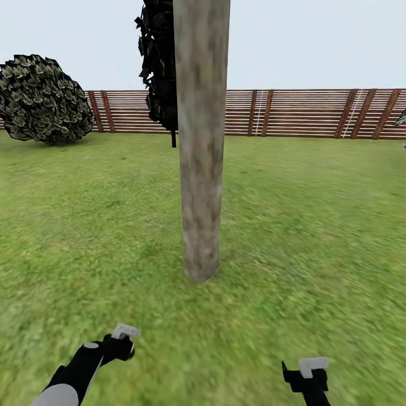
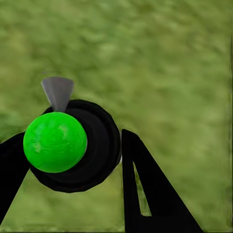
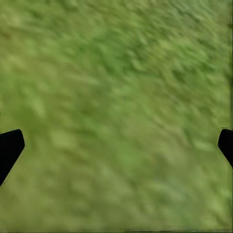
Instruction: In the garden, pick up the pesticide atomizer on the floor and spray pesticide onto both trees until each tree trunk is fully covered.
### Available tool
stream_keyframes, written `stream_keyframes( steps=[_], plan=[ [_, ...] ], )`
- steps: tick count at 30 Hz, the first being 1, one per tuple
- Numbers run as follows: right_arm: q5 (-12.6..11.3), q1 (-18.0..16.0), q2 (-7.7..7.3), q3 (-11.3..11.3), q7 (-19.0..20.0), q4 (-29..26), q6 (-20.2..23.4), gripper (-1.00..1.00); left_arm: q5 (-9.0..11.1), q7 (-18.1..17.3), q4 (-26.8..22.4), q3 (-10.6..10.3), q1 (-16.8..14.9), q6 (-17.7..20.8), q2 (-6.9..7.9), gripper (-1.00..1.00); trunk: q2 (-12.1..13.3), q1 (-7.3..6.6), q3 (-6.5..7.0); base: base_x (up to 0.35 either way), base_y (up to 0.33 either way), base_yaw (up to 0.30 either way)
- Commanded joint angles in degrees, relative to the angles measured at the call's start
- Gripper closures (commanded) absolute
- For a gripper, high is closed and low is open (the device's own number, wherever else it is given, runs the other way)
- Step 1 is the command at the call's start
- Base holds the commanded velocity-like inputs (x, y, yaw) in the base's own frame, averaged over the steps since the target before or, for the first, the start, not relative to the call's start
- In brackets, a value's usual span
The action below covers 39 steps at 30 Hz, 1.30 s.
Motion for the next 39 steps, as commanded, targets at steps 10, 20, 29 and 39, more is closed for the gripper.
stream_keyframes(
  steps=[10,20,29,39],
  plan=[
    [0.20,0.29,0.84,0.01,-0.22,4.19,-0.12,-1.00,1.08,0.24,-0.73,-0.55,-0.01,3.07,-0.35,1.00,0.00,0.00,0.00,0.006,0.000,0.000],
    [-0.17,0.30,0.93,-0.06,-0.33,4.57,0.02,-1.00,1.14,0.42,-1.41,-0.50,-0.45,3.21,-1.30,1.00,0.00,0.00,0.00,0.243,-0.119,0.000],
    [-0.17,0.30,0.89,-0.06,-0.33,4.58,0.02,-1.00,1.18,3.45,-1.88,-0.45,-0.40,3.17,-2.28,1.00,0.00,0.00,0.00,0.237,-0.190,0.000],
    [-0.17,0.30,0.88,-0.06,-0.33,4.58,0.02,-1.00,1.10,3.51,-1.86,-0.55,-0.38,2.63,-3.41,1.00,0.00,0.00,0.00,0.096,-0.258,0.000]
  ],
)
